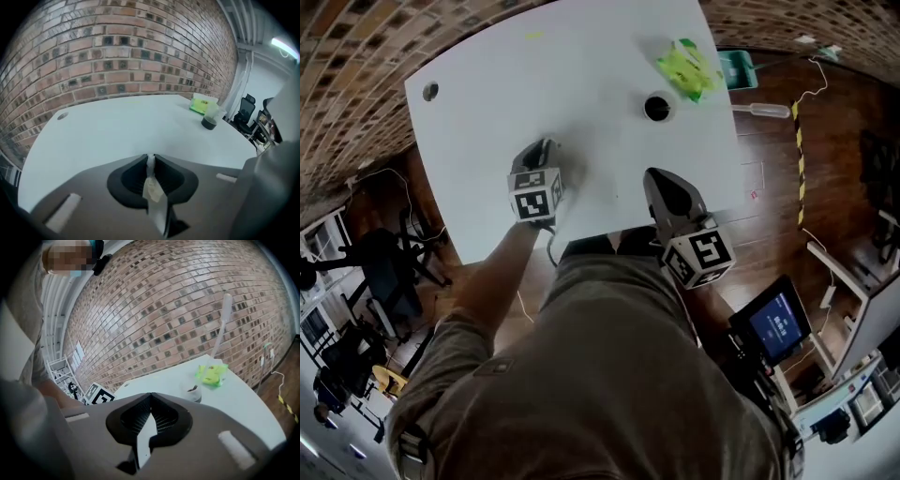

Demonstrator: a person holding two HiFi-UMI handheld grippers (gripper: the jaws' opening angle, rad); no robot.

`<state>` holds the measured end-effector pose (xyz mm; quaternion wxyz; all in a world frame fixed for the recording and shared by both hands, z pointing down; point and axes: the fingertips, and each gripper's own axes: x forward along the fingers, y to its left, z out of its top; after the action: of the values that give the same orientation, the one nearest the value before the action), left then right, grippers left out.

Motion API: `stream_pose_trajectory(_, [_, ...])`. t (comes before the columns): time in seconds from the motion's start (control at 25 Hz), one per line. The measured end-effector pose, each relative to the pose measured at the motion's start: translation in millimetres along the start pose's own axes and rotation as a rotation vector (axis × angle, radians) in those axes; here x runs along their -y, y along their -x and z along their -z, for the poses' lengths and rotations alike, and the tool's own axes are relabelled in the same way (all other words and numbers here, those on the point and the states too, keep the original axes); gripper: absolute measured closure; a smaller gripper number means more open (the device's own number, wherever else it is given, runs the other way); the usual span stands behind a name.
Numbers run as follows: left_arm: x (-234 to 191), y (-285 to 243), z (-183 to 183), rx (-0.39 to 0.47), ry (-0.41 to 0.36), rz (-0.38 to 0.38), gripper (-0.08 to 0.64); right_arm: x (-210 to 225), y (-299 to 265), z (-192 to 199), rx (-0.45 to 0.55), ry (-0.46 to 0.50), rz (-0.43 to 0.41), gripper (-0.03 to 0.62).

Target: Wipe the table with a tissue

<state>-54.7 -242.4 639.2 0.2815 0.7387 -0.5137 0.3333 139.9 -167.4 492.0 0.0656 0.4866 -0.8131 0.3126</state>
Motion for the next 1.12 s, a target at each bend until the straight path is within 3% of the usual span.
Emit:
stream_pose_trajectory(0.28, [66.7, -7.3, -11.6, -0.017, -0.111, 0.109, 0.520, 14.0, 18.2, -5.1, 0.028, -0.023, 0.038, 0.580])
stream_pose_trajectory(0.44, [80.4, -5.4, -13.9, -0.013, -0.150, 0.123, 0.520, 12.8, 16.0, -4.3, 0.027, -0.018, 0.031, 0.580])
stream_pose_trajectory(0.64, [44.1, 0.9, -2.2, -0.018, -0.112, 0.054, 0.520, 2.8, 6.8, -6.3, 0.010, 0.005, -0.008, 0.580])
stream_pose_trajectory(0.92, [-42.3, 27.6, 20.1, -0.027, -0.027, -0.114, 0.520, -17.0, -7.0, -0.1, 0.012, 0.010, -0.055, 0.580])
stream_pose_trajectory(1.12, [-63.1, 34.0, 32.6, -0.032, 0.015, -0.154, 0.520, -22.5, -8.2, -2.0, 0.001, 0.034, -0.074, 0.580])
